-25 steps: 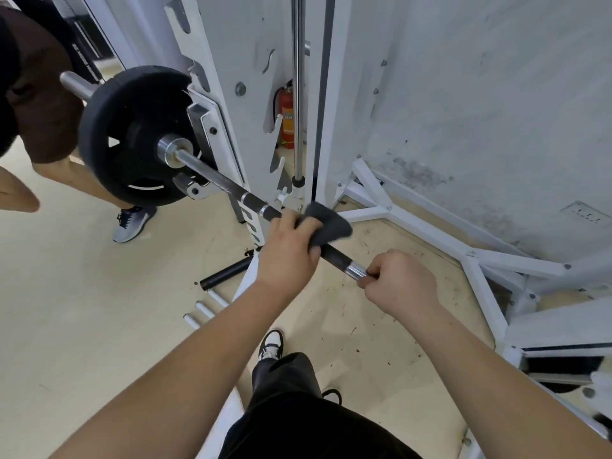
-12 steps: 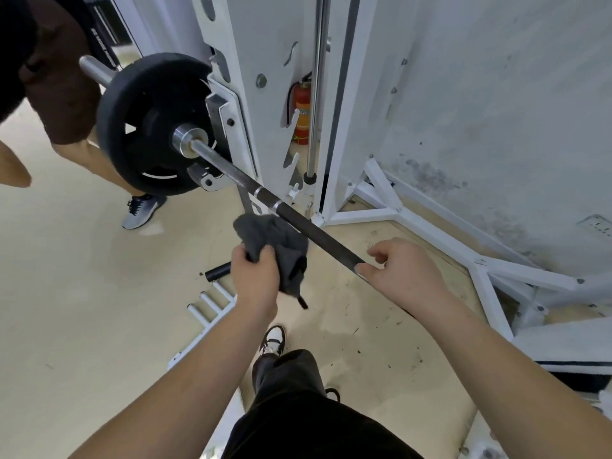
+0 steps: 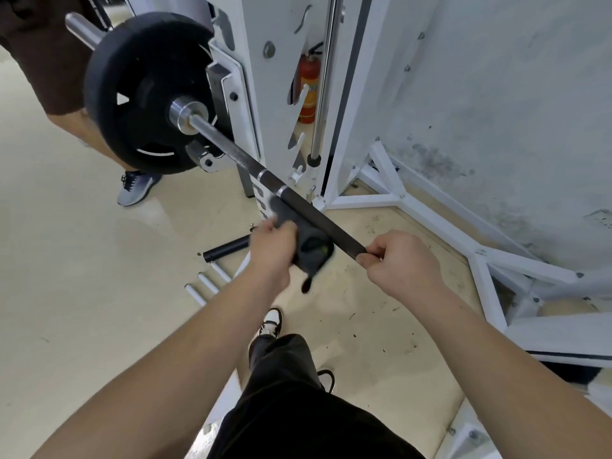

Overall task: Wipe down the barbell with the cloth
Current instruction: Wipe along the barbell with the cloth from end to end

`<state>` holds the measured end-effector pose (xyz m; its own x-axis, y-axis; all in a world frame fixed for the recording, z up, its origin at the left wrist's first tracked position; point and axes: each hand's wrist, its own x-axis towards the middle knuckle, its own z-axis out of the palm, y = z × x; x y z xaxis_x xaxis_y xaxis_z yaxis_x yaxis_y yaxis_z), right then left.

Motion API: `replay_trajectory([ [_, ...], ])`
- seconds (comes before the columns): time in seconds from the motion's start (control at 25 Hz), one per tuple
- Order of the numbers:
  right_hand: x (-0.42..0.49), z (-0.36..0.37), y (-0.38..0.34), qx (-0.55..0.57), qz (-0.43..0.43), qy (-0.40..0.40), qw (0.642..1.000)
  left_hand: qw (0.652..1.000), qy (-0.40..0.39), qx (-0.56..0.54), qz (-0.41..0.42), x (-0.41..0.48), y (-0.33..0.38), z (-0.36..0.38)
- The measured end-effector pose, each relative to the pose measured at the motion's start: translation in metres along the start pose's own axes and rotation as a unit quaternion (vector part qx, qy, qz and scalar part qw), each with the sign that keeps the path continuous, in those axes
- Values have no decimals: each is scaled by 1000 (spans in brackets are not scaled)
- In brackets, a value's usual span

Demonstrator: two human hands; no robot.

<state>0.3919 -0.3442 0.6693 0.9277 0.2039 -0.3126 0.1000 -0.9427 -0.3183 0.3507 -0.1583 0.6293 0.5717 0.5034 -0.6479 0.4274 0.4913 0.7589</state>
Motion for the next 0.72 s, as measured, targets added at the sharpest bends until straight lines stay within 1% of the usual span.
replay_trajectory([
  [0.08,1,1,0,-4,-1,0,1000,997,46,-48,31,9,16,3],
  [0.12,1,1,0,-5,-1,0,1000,997,49,-29,42,-2,14,9],
  [0.16,1,1,0,-2,0,-1,1000,999,25,1,40,-15,1,14],
  [0.2,1,1,0,6,3,-1,1000,999,-22,35,21,-31,-11,19],
  [0.24,1,1,0,16,5,0,1000,993,-87,74,-14,-43,-23,21],
  [0.28,0,0,1,26,6,-1,1000,984,-133,115,-42,-49,-27,19],
  [0.32,-1,0,3,39,4,-1,999,980,-131,140,-46,-44,-26,17],
  [0.36,-3,0,5,58,-2,-1,998,986,-95,134,-35,-35,-20,15],
  [0.44,-11,0,13,100,-22,8,995,996,-6,82,17,-27,-9,17],
  [0.48,-16,-1,19,113,-28,18,993,996,16,71,45,-32,-9,23],
  [0.52,-20,-2,25,119,-32,26,992,995,15,77,68,-42,-13,28],
  [0.64,-30,-13,47,114,-17,10,993,974,-71,185,106,-76,-29,32],
  [0.68,-32,-17,55,113,-7,-3,994,968,-75,204,123,-80,-21,24],
  [0.72,-34,-21,62,113,1,-16,993,966,-66,198,152,-80,-8,18],
])
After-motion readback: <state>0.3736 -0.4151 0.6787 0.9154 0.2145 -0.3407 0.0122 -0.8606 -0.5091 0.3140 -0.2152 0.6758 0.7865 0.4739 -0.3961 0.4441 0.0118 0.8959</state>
